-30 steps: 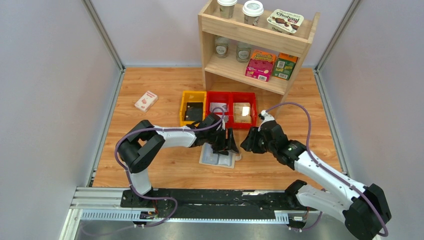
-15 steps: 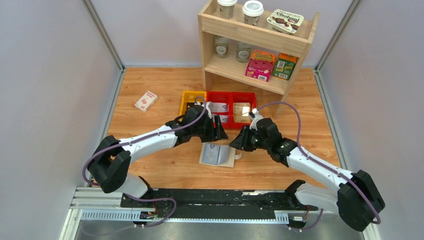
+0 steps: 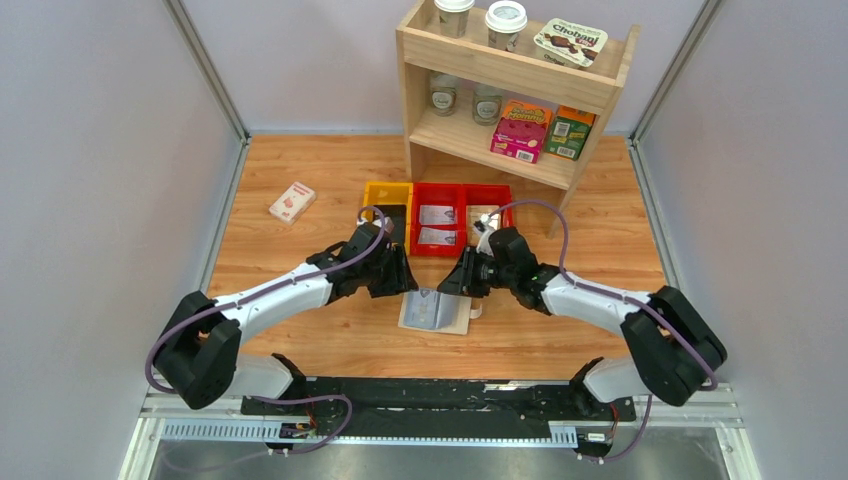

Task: Take the credit cards out of the card holder
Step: Remove the credit card from the card holder.

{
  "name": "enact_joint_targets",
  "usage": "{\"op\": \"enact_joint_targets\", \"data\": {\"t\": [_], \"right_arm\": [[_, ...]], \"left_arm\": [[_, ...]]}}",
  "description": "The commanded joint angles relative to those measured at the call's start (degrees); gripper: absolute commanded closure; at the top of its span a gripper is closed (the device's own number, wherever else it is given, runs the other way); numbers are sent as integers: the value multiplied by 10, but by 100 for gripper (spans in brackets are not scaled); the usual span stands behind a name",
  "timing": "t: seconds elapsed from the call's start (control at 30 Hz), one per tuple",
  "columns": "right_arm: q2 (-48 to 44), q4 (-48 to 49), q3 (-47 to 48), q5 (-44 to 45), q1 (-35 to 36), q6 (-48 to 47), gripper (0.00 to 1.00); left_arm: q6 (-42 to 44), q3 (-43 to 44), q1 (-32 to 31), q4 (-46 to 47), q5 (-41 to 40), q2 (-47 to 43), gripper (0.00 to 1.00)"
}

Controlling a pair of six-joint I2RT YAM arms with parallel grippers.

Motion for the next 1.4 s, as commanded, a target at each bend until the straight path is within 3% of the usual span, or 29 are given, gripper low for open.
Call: {"op": "enact_joint_targets", "data": {"t": [0.0,0.13,0.73,1.37], "right_arm": [[46,38,8,-6,3,27,75],[77,29,3,-3,3,21,71],[147,102,-1,-32,3,36,67],[88,201,-25,-74,8,60,80]], "left_arm": [[16,-4,2,17,43,1,48],[5,-9,2,55,77,25,55],[-26,-62,2,88,46,85,71],[-38,-60,-13,95,52,103,98]]}}
